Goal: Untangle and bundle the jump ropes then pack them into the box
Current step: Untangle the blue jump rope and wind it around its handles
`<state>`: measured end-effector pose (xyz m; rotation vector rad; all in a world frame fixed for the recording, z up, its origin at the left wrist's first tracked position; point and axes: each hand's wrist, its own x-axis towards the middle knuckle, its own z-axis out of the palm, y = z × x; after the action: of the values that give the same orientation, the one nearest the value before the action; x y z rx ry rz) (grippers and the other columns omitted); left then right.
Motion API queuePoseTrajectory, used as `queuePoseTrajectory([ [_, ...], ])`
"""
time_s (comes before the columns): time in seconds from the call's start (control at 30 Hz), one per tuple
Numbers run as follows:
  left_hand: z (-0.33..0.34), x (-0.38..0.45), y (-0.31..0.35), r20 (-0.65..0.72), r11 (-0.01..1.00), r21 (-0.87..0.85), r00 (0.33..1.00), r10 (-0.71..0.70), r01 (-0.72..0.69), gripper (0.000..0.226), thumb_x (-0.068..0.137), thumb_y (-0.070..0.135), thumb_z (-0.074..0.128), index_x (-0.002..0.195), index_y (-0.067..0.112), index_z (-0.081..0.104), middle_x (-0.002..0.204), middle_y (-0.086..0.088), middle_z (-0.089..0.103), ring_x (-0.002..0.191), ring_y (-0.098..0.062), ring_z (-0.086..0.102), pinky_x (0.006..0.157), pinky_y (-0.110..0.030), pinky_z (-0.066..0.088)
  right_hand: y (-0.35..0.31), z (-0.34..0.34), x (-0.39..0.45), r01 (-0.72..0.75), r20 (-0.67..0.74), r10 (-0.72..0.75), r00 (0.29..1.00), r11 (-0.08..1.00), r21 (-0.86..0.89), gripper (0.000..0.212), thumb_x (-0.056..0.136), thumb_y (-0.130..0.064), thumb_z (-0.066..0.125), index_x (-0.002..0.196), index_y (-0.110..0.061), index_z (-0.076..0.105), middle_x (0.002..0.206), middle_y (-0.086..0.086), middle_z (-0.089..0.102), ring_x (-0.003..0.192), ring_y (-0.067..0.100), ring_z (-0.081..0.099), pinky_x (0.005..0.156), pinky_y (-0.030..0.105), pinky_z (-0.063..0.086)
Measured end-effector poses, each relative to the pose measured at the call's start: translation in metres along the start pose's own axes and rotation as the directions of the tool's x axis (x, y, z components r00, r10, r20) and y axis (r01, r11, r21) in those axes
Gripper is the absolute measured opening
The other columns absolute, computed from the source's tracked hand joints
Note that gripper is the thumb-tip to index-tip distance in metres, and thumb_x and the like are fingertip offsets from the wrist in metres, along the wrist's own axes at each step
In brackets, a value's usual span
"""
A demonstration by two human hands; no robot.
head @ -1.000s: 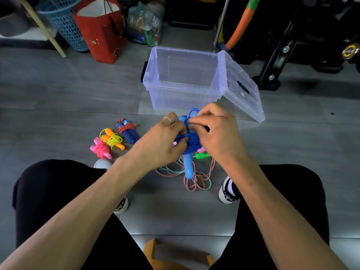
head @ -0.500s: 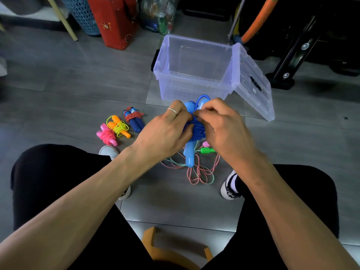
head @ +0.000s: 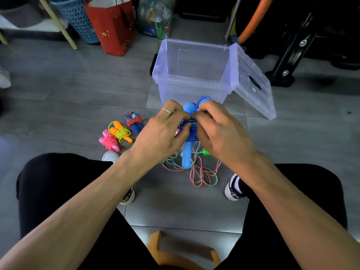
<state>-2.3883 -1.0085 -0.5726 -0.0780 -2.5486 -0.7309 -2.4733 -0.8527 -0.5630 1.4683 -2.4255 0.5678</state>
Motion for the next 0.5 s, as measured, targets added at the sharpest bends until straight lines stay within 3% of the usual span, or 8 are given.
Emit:
queuePoseTrajectory([
  [0.27, 0.002, 0.0, -0.007, 0.0, 0.995, 0.025, 0.996, 0.093, -0.093, 0.022, 0.096, 0.022, 0.054, 0.098, 0.003, 0.066, 0.102, -0.001, 0.046, 0.067, -0.032, 0.058, 0.055, -0.045, 0.052, -0.004, -0.005, 0.004, 0.023, 0.069, -0.024, 0.997, 1.0, 0.006, 0.012, 0.082, -0.006, 0.045, 0.074, -0.004, 0.052, 0.084, 0.016, 0.048, 0.073, 0.029, 0.043, 0.065, 0.044, 0.042],
  [0.4, 0.006, -0.003, -0.006, 0.051, 0.995, -0.03, 0.994, 0.093, -0.091, 0.02, 0.094, 0.016, 0.054, 0.097, 0.001, 0.066, 0.098, -0.011, 0.054, 0.075, -0.03, 0.058, 0.06, -0.046, 0.051, -0.001, -0.011, 0.002, -0.029, 0.138, 0.015, 0.99, 0.994, 0.101, 0.032, 0.087, -0.015, 0.029, 0.077, 0.0, 0.055, 0.1, 0.014, 0.05, 0.086, 0.026, 0.041, 0.078, 0.033, 0.038],
  [0.5, 0.008, -0.003, -0.006, 0.082, 0.995, -0.088, 0.995, 0.049, -0.042, 0.016, 0.092, 0.012, 0.057, 0.095, 0.0, 0.067, 0.096, -0.01, 0.054, 0.074, -0.022, 0.055, 0.066, -0.041, 0.051, 0.006, -0.011, 0.0, -0.12, 0.292, 0.053, 0.955, 0.969, 0.216, 0.032, 0.087, -0.02, 0.029, 0.089, -0.001, 0.055, 0.116, 0.005, 0.044, 0.103, 0.018, 0.038, 0.091, 0.024, 0.034],
])
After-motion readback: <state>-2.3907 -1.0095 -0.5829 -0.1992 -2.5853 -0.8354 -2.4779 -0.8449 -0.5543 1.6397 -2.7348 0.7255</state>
